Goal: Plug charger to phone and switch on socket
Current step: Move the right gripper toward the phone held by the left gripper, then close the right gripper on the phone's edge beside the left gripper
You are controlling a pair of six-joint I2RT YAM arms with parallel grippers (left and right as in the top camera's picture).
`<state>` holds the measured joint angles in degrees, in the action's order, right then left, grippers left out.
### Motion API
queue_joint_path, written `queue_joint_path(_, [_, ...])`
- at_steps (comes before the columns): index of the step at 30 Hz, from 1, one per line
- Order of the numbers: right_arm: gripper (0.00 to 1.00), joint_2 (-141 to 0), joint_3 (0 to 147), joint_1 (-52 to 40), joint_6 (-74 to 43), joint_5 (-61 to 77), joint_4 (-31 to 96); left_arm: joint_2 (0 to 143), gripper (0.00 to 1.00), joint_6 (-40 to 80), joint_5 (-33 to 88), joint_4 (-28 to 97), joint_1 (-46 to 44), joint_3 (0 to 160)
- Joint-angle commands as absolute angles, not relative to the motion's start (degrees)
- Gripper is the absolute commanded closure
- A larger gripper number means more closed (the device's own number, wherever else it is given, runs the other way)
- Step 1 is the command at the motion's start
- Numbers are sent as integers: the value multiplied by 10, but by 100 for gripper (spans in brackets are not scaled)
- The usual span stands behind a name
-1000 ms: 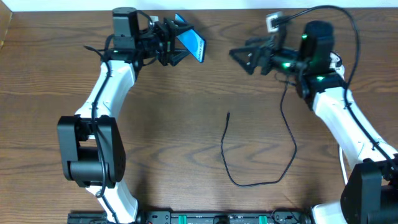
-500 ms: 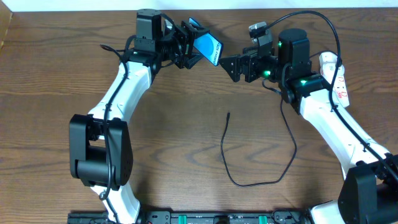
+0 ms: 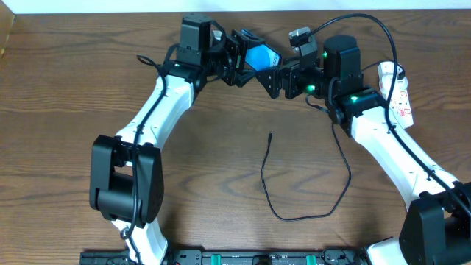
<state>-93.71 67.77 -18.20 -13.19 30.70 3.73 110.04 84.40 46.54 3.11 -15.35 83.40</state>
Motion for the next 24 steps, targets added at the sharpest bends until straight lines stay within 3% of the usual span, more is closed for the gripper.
queue_joint_path(1, [7, -943, 688, -184, -137, 301, 37, 1079, 93, 857, 477, 24, -163, 847])
queue_joint_path(8, [23, -943, 688, -184, -136, 285, 37, 1079, 93, 861, 491, 22, -176, 847])
queue_joint_path(13, [19, -943, 688, -184, -137, 281, 37, 1079, 93, 863, 503, 8, -182, 847])
queue_joint_path(24, [22, -943, 688, -184, -136, 251, 45, 1079, 93, 863, 521, -3, -187, 847])
